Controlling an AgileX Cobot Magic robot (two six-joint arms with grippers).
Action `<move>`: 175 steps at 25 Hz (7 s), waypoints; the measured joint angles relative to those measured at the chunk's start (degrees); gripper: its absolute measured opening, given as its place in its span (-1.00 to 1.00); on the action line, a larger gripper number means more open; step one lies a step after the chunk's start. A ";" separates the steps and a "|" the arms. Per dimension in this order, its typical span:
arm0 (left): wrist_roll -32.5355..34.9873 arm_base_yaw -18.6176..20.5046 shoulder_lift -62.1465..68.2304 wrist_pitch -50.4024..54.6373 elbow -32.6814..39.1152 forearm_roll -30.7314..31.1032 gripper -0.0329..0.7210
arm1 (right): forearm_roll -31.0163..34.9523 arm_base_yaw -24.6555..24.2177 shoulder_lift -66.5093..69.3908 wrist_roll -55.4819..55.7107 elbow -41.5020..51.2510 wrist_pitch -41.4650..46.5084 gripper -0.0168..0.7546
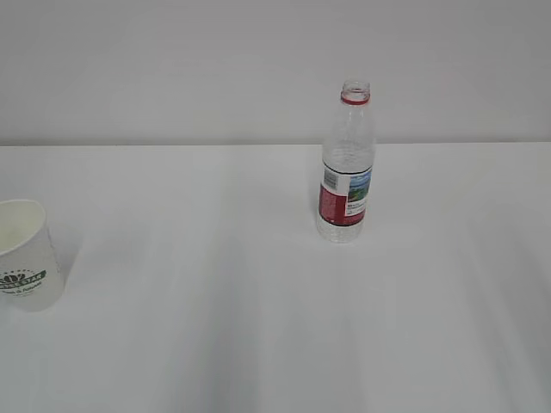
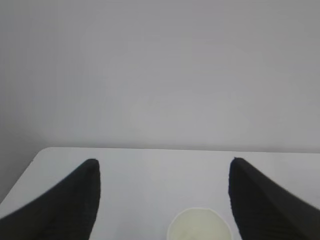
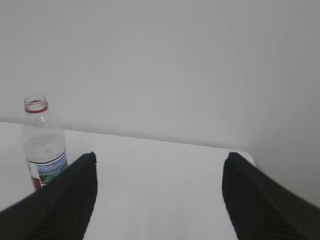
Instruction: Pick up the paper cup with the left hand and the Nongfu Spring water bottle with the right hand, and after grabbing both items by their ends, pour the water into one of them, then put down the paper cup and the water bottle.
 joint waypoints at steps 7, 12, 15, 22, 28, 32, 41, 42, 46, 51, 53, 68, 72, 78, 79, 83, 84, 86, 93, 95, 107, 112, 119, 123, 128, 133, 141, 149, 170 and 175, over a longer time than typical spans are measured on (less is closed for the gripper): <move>0.00 0.00 10.52 -7.31 0.00 4.90 0.62 | 0.11 0.00 9.23 -0.08 0.00 -7.42 0.57; 0.00 -0.10 17.57 -13.02 0.00 5.13 0.62 | 1.53 0.00 12.51 -0.08 0.00 -12.57 0.57; 0.00 -0.10 20.79 -14.78 0.00 4.57 0.62 | 1.53 0.00 14.35 -0.08 0.00 -15.33 0.57; 0.00 -0.10 26.15 -17.52 0.00 3.82 0.62 | 1.53 0.00 18.44 -0.08 0.00 -19.72 0.57; 0.00 -0.10 33.64 -18.12 0.00 2.44 0.62 | 1.53 0.00 23.98 -0.08 0.00 -25.26 0.57; 0.00 -0.10 39.99 -21.13 0.34 0.58 0.62 | 0.81 0.15 28.94 0.06 0.00 -32.62 0.56; -0.66 -1.55 47.66 -39.98 12.14 -2.61 0.62 | -4.97 5.78 40.74 4.73 0.00 -39.89 0.56; -0.78 -2.53 47.72 -42.13 13.80 -2.88 0.62 | -5.01 6.36 41.93 5.37 0.00 -40.28 0.56; -0.90 -8.15 47.72 -49.55 20.14 -3.72 0.62 | -5.12 7.60 45.03 7.30 1.33 -41.40 0.57; -0.99 -13.40 47.72 -56.68 27.86 -4.79 0.60 | -5.87 7.60 45.27 9.87 9.91 -45.98 0.57; -1.02 -13.97 47.72 -59.56 30.70 -4.94 0.59 | -5.87 7.60 45.27 11.72 14.21 -49.61 0.57; -2.62 -14.22 49.91 -60.89 31.39 -4.98 0.46 | -5.87 7.60 45.27 15.10 30.43 -63.80 0.57; -3.65 -14.22 52.18 -62.28 31.39 -3.56 0.45 | -5.75 7.60 48.61 15.32 30.69 -66.68 0.57; -4.97 -14.22 53.55 -63.72 31.39 -0.22 0.45 | -7.41 7.60 59.94 16.00 30.69 -78.94 0.56; -4.97 -14.22 53.55 -63.87 31.39 -0.10 0.45 | -7.72 7.60 61.50 16.00 30.69 -80.81 0.57; -5.01 -14.22 53.55 -64.20 31.39 0.23 0.45 | -9.05 7.60 68.60 14.62 30.56 -87.45 0.57; -5.01 -14.22 53.55 -64.66 31.39 0.47 0.45 | -9.55 7.60 70.29 14.37 30.32 -87.67 0.57; -5.10 -14.22 53.55 -65.70 31.39 0.90 0.45 | -9.97 7.60 73.09 13.99 29.78 -88.06 0.57; -5.13 -14.22 53.55 -69.99 31.39 0.90 0.45 | -11.03 7.60 77.59 13.37 29.25 -88.34 0.51; -5.23 -14.22 53.55 -71.45 31.39 0.90 0.45 | -11.34 7.60 77.66 11.48 28.45 -88.47 0.42; -5.23 -14.22 53.55 -76.27 31.39 3.15 0.45 | -13.07 7.60 77.66 4.42 23.79 -88.72 0.26; -5.35 -14.22 53.55 -76.39 31.39 5.49 0.45 | -13.09 7.60 77.71 4.42 22.99 -88.76 0.25; -4.13 -14.22 53.71 -78.58 31.39 5.80 0.45 | -13.32 7.60 77.71 -3.96 22.99 -88.76 0.25; -2.80 -14.22 56.47 -79.46 31.39 9.04 0.48 | -17.16 7.60 77.71 -6.22 22.41 -88.76 0.29; -2.66 -14.22 65.04 -83.54 31.39 10.96 0.49 | -20.64 7.74 77.71 -6.19 19.73 -88.76 0.46; -2.66 -14.22 73.31 -85.33 30.91 11.09 0.49 | -20.38 7.74 77.71 -2.10 17.70 -88.76 0.48; -2.62 -14.22 73.13 -85.39 30.84 9.19 0.49 | -19.90 7.74 77.71 6.12 16.98 -88.76 0.49; -2.62 -14.22 69.11 -85.85 30.95 3.98 0.49 | -18.60 7.74 77.71 10.24 16.98 -88.76 0.56; -2.62 -14.22 69.01 -85.85 30.95 0.39 0.49 | -18.72 7.74 85.45 5.33 6.71 -88.76 0.76; -2.62 -14.22 69.01 -85.85 30.95 0.24 0.49 | -23.11 7.74 87.92 4.98 4.06 -88.76 0.76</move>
